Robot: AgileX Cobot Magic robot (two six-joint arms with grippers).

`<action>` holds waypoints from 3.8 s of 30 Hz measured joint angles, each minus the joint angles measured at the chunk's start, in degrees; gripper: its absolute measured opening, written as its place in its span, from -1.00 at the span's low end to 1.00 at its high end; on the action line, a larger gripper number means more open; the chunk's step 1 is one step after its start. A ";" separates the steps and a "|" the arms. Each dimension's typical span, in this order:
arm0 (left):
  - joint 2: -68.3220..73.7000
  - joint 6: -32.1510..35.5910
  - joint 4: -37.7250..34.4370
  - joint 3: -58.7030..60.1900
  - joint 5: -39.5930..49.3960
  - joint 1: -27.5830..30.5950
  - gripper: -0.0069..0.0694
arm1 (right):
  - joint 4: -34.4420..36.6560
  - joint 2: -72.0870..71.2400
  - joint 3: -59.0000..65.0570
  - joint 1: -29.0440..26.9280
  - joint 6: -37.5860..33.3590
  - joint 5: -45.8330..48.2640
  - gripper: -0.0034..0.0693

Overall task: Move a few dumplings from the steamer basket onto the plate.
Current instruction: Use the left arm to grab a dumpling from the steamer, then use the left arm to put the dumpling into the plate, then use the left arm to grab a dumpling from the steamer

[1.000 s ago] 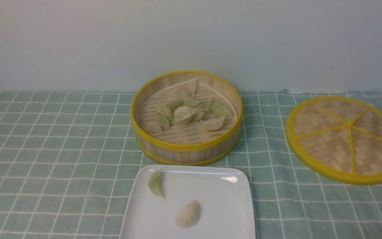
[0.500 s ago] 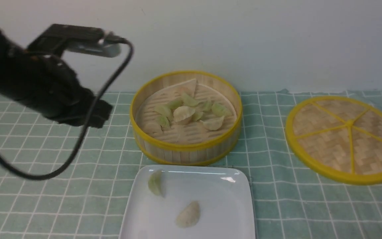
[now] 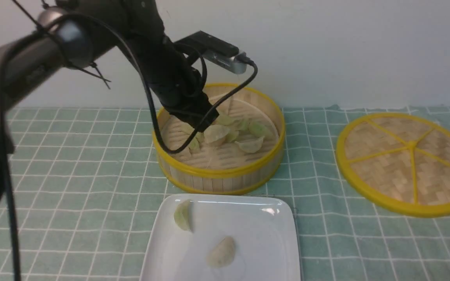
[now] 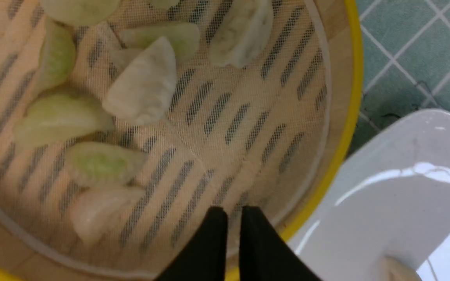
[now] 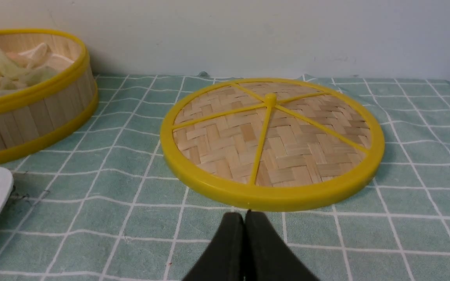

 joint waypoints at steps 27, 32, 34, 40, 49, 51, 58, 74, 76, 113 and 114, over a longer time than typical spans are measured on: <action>13.83 0.19 0.44 -9.56 -7.59 -0.18 -0.14 | 0.00 0.00 0.00 0.00 0.00 0.00 -0.94; 8.51 -0.91 0.21 -9.62 -3.29 -0.18 -0.14 | 0.00 0.00 0.00 0.00 0.00 0.00 -0.94; 6.56 -1.18 0.16 -9.75 -0.43 -0.18 -0.14 | 0.00 0.00 0.00 0.00 0.00 0.00 -0.94; -1.39 -5.98 0.16 -7.72 4.47 -0.18 -0.14 | 0.00 0.00 0.00 0.00 0.00 0.00 -0.94; -16.03 -10.66 -0.67 21.37 4.47 -3.83 -0.14 | 0.00 0.00 0.00 0.00 0.00 0.00 -0.94; -15.69 -11.29 -0.83 27.29 4.47 -5.56 -0.14 | 0.00 0.00 0.00 0.00 0.00 -0.05 -0.94; -11.03 -12.24 -0.44 34.34 -0.54 -8.96 -0.14 | 0.00 0.00 0.00 0.00 0.00 -0.05 -0.94; -9.74 -23.67 11.13 15.62 0.35 -8.52 0.33 | 0.00 0.00 0.00 0.00 0.00 -0.05 -0.94; -9.74 -27.15 13.98 11.87 0.75 -7.71 0.10 | -0.02 0.00 0.00 0.00 0.00 -0.05 -0.94; 11.20 -19.49 19.46 -0.24 -5.75 -0.94 0.27 | -0.02 0.00 0.00 0.00 0.00 -0.05 -0.94; 11.20 -19.44 19.41 -0.30 -5.75 -0.94 0.22 | -0.02 0.00 0.00 0.00 0.00 -0.05 -0.94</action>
